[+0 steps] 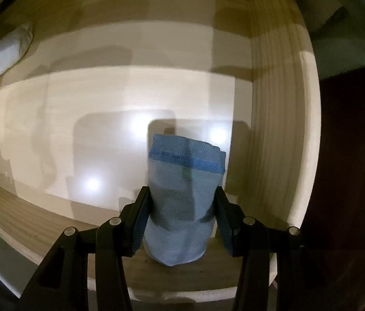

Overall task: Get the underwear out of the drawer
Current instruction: 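Reach the left tool into the drawer and grasp the folded white underwear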

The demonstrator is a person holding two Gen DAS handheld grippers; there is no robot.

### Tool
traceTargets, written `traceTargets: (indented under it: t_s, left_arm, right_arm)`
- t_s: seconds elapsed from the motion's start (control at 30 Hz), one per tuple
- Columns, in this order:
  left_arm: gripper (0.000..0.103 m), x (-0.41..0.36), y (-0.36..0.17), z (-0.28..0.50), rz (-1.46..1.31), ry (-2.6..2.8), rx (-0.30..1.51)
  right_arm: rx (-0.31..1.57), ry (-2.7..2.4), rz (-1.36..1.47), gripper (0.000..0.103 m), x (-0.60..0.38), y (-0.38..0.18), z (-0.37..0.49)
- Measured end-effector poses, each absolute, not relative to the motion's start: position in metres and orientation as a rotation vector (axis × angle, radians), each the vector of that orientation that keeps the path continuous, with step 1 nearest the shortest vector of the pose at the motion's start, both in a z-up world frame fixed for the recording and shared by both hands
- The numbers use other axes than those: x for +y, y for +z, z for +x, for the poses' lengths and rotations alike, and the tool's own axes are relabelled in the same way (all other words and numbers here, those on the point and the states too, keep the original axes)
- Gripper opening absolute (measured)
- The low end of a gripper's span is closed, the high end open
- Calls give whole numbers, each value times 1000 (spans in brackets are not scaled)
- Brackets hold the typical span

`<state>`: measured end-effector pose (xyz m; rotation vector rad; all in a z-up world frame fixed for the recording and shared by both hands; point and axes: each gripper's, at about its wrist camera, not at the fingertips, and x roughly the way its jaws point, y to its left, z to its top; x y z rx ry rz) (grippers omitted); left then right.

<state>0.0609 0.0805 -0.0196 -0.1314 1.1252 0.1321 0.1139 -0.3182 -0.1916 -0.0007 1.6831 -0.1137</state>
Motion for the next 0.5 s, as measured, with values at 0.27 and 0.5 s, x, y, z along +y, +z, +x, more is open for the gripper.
traceTargets:
  t_s: [0.27,0.5]
  left_arm:
    - [57,81,-17,69,-130,14,1146]
    - [57,57,6,66,361,-91,951]
  right_arm:
    - [1678,-124,7,45,-331,-192,128]
    - [1663,-118,2,45,-338,-197,106]
